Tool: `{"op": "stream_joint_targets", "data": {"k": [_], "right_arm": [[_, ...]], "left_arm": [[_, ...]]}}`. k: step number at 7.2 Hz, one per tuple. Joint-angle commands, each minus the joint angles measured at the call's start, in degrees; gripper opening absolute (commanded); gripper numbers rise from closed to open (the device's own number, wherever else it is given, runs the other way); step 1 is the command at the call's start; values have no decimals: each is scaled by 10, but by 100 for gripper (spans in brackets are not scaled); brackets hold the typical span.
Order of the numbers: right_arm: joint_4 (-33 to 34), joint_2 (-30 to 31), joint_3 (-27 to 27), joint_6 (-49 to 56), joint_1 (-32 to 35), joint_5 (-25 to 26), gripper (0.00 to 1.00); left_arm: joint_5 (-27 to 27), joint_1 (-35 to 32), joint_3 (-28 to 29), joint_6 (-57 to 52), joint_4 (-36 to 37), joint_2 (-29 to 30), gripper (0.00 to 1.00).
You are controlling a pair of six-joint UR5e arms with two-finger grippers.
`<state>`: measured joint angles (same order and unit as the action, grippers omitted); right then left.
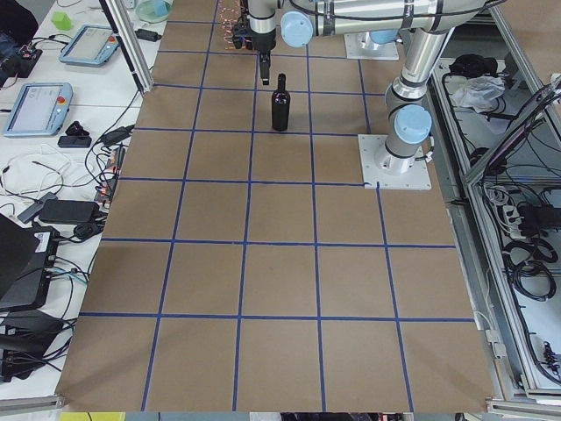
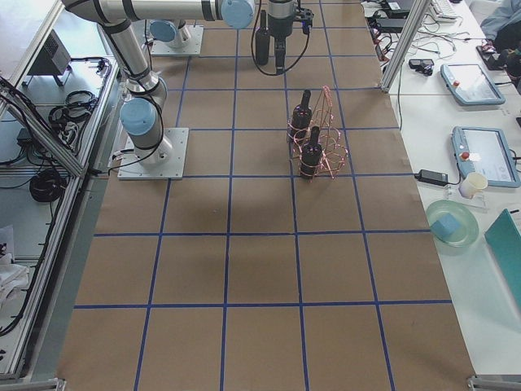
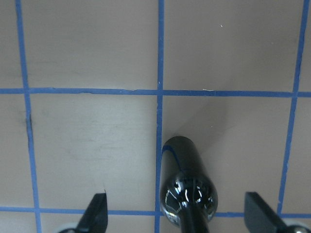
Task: Place wine into wine basket
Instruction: 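Open the left gripper and raise it off the bottle, then swing the right gripper over the bottle and grasp its neck while the left arm withdraws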
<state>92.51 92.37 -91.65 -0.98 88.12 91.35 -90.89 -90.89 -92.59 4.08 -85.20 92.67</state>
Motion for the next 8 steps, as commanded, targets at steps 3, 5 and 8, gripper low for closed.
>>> {"op": "stream_joint_targets", "data": {"k": [3, 5, 8], "right_arm": [[21, -4, 1, -128, 84, 1, 99], [37, -21, 9, -222, 171, 0, 99], [93, -111, 67, -381, 328, 1, 99]], "left_arm": [[-35, 123, 80, -29, -23, 14, 100], [-46, 198, 67, -116, -52, 0, 100], [-94, 221, 67, -196, -77, -11, 100]]}}
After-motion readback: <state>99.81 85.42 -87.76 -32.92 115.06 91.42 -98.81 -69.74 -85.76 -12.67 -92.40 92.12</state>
